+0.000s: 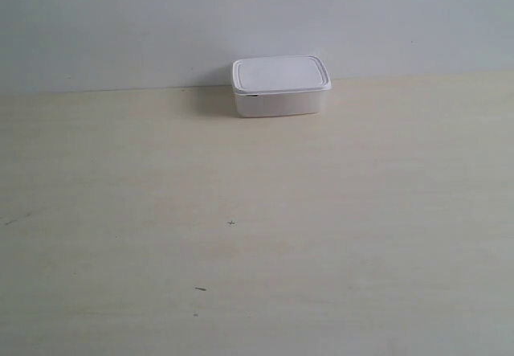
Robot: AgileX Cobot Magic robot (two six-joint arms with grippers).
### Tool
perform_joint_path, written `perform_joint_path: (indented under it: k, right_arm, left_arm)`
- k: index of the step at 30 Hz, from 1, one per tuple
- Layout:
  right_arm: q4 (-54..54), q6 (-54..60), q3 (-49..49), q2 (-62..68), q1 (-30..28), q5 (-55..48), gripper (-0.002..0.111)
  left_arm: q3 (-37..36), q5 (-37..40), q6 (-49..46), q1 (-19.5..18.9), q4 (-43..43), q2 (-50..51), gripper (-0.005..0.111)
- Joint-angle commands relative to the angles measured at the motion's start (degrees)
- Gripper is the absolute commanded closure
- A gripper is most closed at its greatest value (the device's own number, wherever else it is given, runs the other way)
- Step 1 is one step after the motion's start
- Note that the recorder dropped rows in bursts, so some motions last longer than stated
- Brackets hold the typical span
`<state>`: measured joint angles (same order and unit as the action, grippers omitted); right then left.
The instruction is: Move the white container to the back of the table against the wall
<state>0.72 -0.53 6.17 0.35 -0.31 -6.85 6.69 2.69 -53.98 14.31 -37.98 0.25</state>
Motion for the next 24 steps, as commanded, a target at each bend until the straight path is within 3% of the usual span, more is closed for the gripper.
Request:
perform_joint_path:
  k: [1,21,24]
  right_arm:
    - [-2.78,0.53,-1.93,-0.35,-0.31,-0.76,0.108]
    - [-2.78,0.53,-2.91,-0.35,-0.31,-2.82,0.108]
    - [-2.78,0.53,-2.91,-0.35,-0.31,-2.82,0.108]
  left_arm:
    - [-0.18,0.33,0.42,-0.12,-0.01,-0.25,0.107]
    - [-0.69,-1.26,0.42,-0.68,0.3,-0.25,0.107]
    - [-2.48,-2.69,9.37,-1.73,3.95,-0.25,0.107]
